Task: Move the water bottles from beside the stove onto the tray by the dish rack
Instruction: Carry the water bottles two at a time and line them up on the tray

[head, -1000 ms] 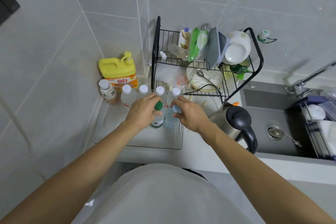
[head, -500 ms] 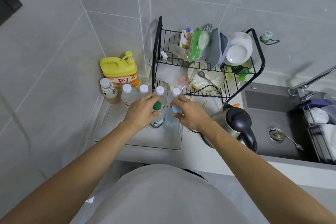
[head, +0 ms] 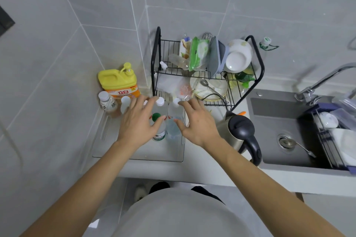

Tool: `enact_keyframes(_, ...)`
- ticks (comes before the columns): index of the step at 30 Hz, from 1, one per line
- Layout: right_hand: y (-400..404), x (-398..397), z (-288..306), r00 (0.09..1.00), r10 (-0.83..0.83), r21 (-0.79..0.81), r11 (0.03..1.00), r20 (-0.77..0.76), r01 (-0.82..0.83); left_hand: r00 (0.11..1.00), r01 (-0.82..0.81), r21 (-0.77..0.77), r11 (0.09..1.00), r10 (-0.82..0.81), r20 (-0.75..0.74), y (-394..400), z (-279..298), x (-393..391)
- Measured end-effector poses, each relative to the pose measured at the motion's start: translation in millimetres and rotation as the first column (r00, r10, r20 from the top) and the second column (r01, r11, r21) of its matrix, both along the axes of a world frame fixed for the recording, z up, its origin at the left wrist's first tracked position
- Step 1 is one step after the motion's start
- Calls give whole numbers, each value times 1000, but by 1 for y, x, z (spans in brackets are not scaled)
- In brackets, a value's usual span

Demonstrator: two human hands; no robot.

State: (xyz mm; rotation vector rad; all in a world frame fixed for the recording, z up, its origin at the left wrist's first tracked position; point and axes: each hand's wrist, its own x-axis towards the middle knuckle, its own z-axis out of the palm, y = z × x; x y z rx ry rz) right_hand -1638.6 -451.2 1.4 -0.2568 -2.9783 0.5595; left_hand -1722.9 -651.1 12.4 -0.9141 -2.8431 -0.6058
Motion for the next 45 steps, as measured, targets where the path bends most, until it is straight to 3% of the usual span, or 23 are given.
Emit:
enact_keyframes(8,12,44,30,970,-206,94,971,-127,219,978,199,38,979,-196,-67,47,33,5)
enact_keyframes(14,26,119,54,843,-518,67,845,-146,531,867,497,33,867,-494,-71,106,54,35)
enact_keyframes(19,34,212,65,642,-748,45,645,-167,763,688,725,40,688,-720,-95,169,68,102)
enact_keyframes(26,41,383,63,258,-953,27,257,-160,966,393,918,-20,397,-914,-101,253,73,258)
enact_keyframes(32,40,544,53,13,-988,-4,14,-153,1000,183,982,-36,187,-979,-93,312,69,428)
enact_keyframes(39,42,717,62,-207,-965,-15,-207,-163,978,-25,1000,-16,-24,-997,-74,347,72,620)
enact_keyframes(45,57,819,66,-376,-910,-46,-374,-175,926,-173,985,-11,-173,-983,-63,384,73,742)
